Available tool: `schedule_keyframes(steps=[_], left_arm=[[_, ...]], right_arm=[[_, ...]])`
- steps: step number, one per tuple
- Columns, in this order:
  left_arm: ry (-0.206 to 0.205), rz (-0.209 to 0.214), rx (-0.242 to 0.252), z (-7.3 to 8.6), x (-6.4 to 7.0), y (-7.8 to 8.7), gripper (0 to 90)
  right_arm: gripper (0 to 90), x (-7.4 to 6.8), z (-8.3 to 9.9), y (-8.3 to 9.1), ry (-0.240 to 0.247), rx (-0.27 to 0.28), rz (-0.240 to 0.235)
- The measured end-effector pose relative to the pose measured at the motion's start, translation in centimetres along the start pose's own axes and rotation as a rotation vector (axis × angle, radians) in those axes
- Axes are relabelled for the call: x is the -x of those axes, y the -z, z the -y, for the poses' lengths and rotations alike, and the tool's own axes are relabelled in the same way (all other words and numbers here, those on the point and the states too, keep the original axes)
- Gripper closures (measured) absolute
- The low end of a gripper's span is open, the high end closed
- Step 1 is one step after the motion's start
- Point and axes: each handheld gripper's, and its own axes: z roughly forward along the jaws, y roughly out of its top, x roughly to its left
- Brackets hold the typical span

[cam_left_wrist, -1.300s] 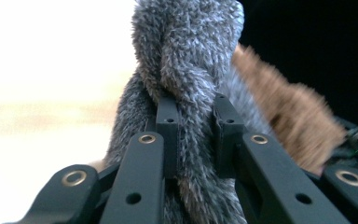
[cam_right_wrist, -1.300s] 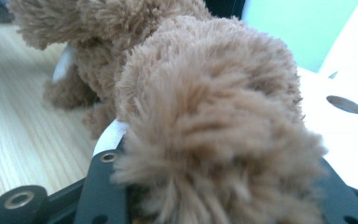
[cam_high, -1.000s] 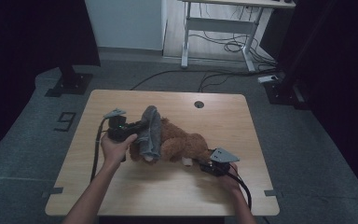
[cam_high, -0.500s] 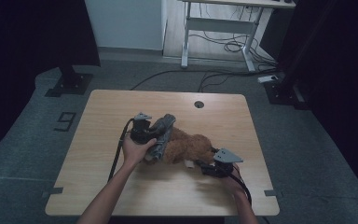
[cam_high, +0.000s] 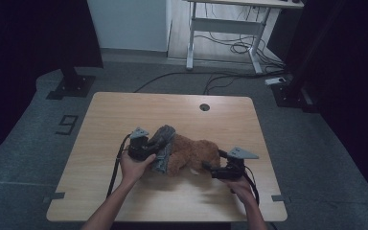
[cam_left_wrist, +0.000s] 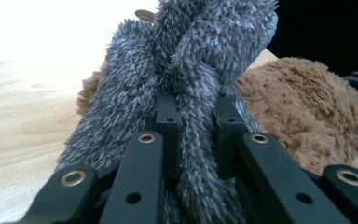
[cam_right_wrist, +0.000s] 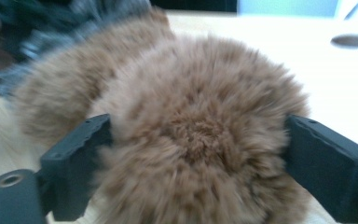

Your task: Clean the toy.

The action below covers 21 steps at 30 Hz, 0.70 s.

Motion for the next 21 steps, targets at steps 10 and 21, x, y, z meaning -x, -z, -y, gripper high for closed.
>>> schedule_keyframes(steps=[10,21], left_arm=[[0.021,0.015,0.006,1.3,-0.3,0.9,76.4],[-0.064,0.025,0.034,-1.2,2.7,3.1,76.1]], right_arm=[[25.8,0.1,0.4,-2.2,-0.028,-0.077,0.053],[35.1,0.3,0.8,-2.2,-0.008,-0.029,0.061]])
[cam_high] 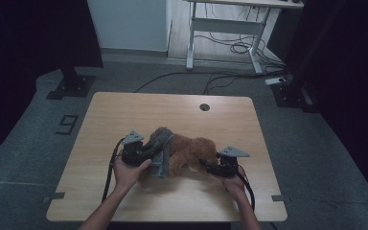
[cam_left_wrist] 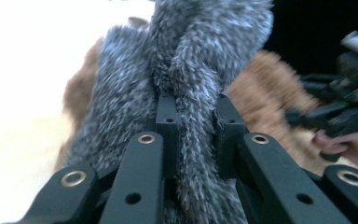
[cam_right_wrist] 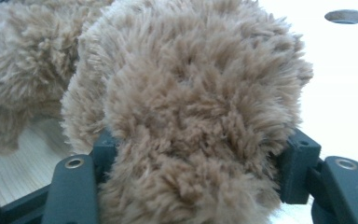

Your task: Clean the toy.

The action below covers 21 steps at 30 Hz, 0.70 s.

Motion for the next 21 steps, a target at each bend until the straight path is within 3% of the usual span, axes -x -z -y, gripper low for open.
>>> schedule_keyframes(steps=[4,7,9,10,12,14,16,18,21], left_arm=[[-0.096,0.018,-0.018,-2.6,3.4,-2.2,75.8],[-0.107,0.067,-0.055,-3.9,5.7,-5.1,75.8],[-0.086,0.115,-0.075,-4.2,6.9,-7.1,75.8],[-0.088,0.121,-0.090,-4.2,7.6,-8.1,75.7],[-0.130,0.085,-0.130,-3.9,8.6,-10.0,75.7],[-0.139,0.061,-0.168,-3.0,8.8,-11.6,75.6],[-0.121,0.066,-0.159,-2.3,8.3,-11.9,75.8],[-0.114,0.070,-0.153,-2.1,7.9,-11.5,76.0],[-0.124,0.034,-0.147,-1.9,6.8,-10.0,76.1]], right_arm=[[35.3,0.0,0.1,-0.2,0.012,0.018,0.000],[35.2,0.0,0.1,-0.2,0.007,0.023,0.004],[35.2,-0.1,0.2,-0.1,0.010,0.025,0.004],[35.3,-0.1,0.2,-0.1,0.013,0.025,0.004],[35.3,-0.1,0.3,0.0,0.016,0.026,0.003],[35.4,-0.1,0.4,0.1,0.021,0.028,0.004],[36.0,0.0,0.5,0.1,0.023,0.021,0.008],[36.8,0.1,0.6,0.2,0.024,0.022,0.004],[37.7,0.1,0.6,0.3,0.035,0.024,0.011]])
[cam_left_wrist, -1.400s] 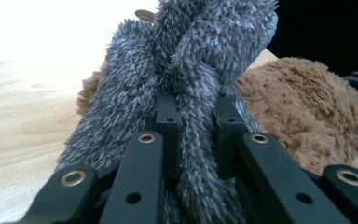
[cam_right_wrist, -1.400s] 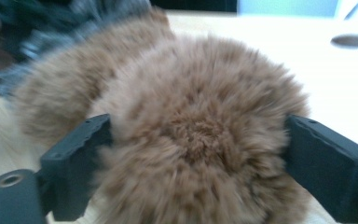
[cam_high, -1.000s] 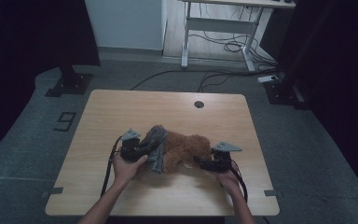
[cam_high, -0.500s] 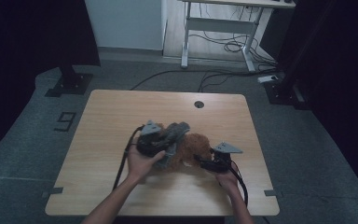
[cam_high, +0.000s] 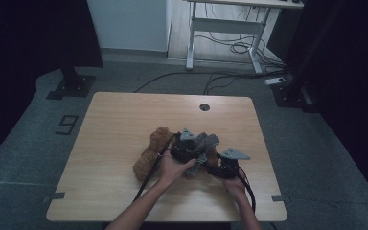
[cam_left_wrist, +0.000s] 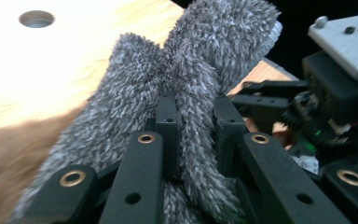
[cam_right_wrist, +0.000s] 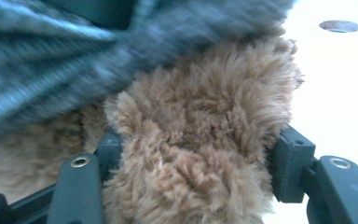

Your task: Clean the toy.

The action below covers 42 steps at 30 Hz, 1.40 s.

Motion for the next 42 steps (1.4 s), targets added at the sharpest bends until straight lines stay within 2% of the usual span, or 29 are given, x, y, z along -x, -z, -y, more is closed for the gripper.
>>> schedule_keyframes(steps=[3,5,8,12,14,16,18,20,23,26,30,34,35,38,42], left_arm=[[0.024,-0.043,0.024,1.0,-2.0,2.1,76.1],[0.063,-0.051,0.049,1.6,-3.3,3.4,76.1],[0.090,-0.085,0.080,2.3,-5.2,5.5,76.2],[0.139,-0.152,0.112,3.4,-8.2,8.2,76.1],[0.171,-0.173,0.111,4.1,-9.7,8.9,76.1],[0.198,-0.196,0.089,5.0,-11.0,9.2,76.1],[0.235,-0.199,0.065,6.1,-11.9,9.0,76.1],[0.253,-0.198,0.024,7.2,-12.6,8.5,76.1],[0.265,-0.207,-0.018,8.5,-13.0,7.4,76.2],[0.276,-0.219,-0.004,9.1,-13.2,7.0,76.2],[0.245,-0.277,-0.040,9.1,-13.4,7.0,76.2],[0.272,-0.277,-0.057,9.8,-14.1,7.6,76.2],[0.283,-0.269,-0.039,9.9,-14.2,7.8,76.2],[0.267,-0.246,0.061,9.2,-13.4,8.9,76.6],[0.202,-0.181,0.129,6.4,-11.1,9.6,76.7]], right_arm=[[38.1,0.1,0.0,0.0,-0.005,0.002,0.001],[38.5,0.1,0.0,0.0,-0.003,0.002,0.002],[38.7,0.1,0.0,0.0,-0.006,0.004,0.004],[38.7,0.1,0.0,0.0,-0.011,0.007,0.002],[38.7,0.2,0.0,0.0,-0.014,0.010,0.001],[38.7,0.1,0.0,0.0,-0.017,0.011,0.004],[38.7,0.1,0.1,0.0,-0.021,0.011,0.004],[38.7,0.1,0.1,-0.1,-0.023,0.012,0.005],[38.7,0.1,0.1,-0.1,-0.027,0.013,0.005],[38.7,0.1,0.1,-0.1,-0.028,0.014,0.006],[38.6,0.1,0.1,-0.1,-0.029,0.015,0.004],[38.5,0.2,0.1,-0.1,-0.030,0.015,0.002],[38.5,0.2,0.1,-0.1,-0.031,0.013,0.001],[38.4,0.3,0.1,-0.1,-0.038,0.013,-0.001],[38.3,0.3,0.1,0.0,-0.043,0.013,-0.002]])
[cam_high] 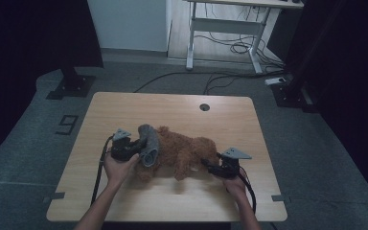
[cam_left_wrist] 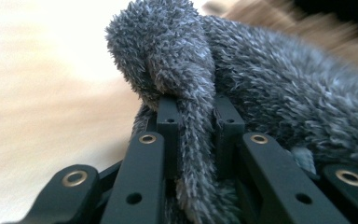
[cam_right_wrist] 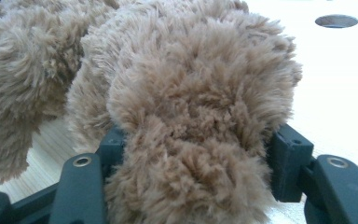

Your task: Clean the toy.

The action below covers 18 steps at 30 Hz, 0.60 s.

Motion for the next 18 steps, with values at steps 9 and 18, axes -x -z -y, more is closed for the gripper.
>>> schedule_keyframes(steps=[9,18], left_arm=[[-0.157,0.131,0.027,-4.1,7.8,-1.4,76.5],[-0.251,0.225,-0.046,-4.6,15.9,-7.4,76.3]], right_arm=[[38.2,0.0,0.0,0.0,-0.004,0.000,-0.002],[38.1,0.1,0.0,0.1,-0.004,-0.001,-0.007]])
